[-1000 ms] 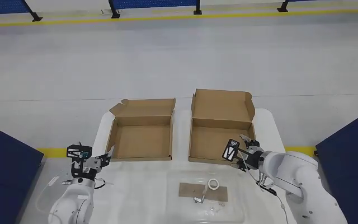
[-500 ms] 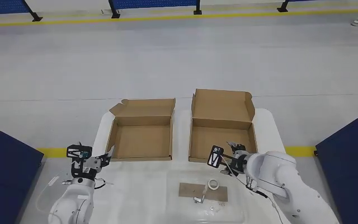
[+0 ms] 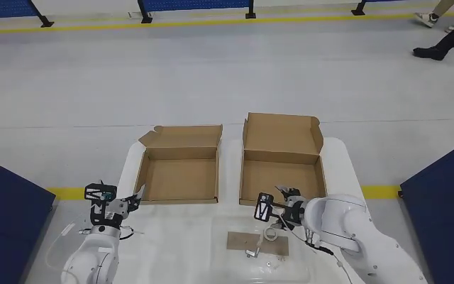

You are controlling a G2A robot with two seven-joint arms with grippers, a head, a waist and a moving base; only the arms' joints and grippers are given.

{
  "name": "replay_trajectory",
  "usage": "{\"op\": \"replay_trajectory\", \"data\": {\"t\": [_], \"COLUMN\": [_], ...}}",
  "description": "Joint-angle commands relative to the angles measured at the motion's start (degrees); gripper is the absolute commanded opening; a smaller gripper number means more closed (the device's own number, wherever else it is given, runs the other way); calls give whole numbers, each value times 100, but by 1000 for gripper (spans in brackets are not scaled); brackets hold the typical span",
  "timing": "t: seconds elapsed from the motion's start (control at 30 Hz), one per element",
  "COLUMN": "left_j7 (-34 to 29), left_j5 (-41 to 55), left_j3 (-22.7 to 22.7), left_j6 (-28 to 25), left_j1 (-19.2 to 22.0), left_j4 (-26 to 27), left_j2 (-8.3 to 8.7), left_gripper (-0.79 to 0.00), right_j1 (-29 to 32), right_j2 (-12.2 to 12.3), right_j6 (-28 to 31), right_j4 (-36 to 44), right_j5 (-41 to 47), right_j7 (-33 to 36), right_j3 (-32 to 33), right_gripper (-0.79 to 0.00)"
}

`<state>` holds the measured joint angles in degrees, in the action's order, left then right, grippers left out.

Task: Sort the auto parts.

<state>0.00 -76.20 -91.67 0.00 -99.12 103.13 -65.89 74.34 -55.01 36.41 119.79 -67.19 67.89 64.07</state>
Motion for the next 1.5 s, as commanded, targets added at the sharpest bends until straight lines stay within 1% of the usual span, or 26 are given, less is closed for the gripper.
{"op": "replay_trajectory", "data": {"t": [0.0,0.17,0.37,0.5,0.8,0.87,0.97,1.13,1.33,1.47], "left_j7": [0,0,0,0,0,0,0,0,0,0], "left_j5": [0,0,0,0,0,0,0,0,0,0], "left_j3": [0,0,0,0,0,0,0,0,0,0], "left_j6": [0,0,0,0,0,0,0,0,0,0], "left_j1": [0,0,0,0,0,0,0,0,0,0], "left_j4": [0,0,0,0,0,0,0,0,0,0], "left_j2": [0,0,0,0,0,0,0,0,0,0], "left_gripper": [0,0,0,0,0,0,0,0,0,0], "right_j1": [-93,-544,-1355,-1909,-1899,-1864,-1939,-2335,-2981,-3420], "right_j2": [48,241,491,617,616,605,581,549,516,477], "right_j6": [-69,-363,-811,-1054,-1048,-1005,-1112,-1364,-1738,-1888], "right_j4": [-35,-120,-263,-375,-382,-358,-333,-347,-549,-677], "right_j5": [62,411,1053,1505,1475,1319,1320,1569,2302,2694], "right_j7": [69,363,811,1054,1046,1003,1111,1364,1738,1887], "right_j3": [-194,-869,-1789,-2390,-2405,-2528,-2693,-3200,-3924,-4367], "right_gripper": [0,0,0,0,0,0,0,0,0,0]}}
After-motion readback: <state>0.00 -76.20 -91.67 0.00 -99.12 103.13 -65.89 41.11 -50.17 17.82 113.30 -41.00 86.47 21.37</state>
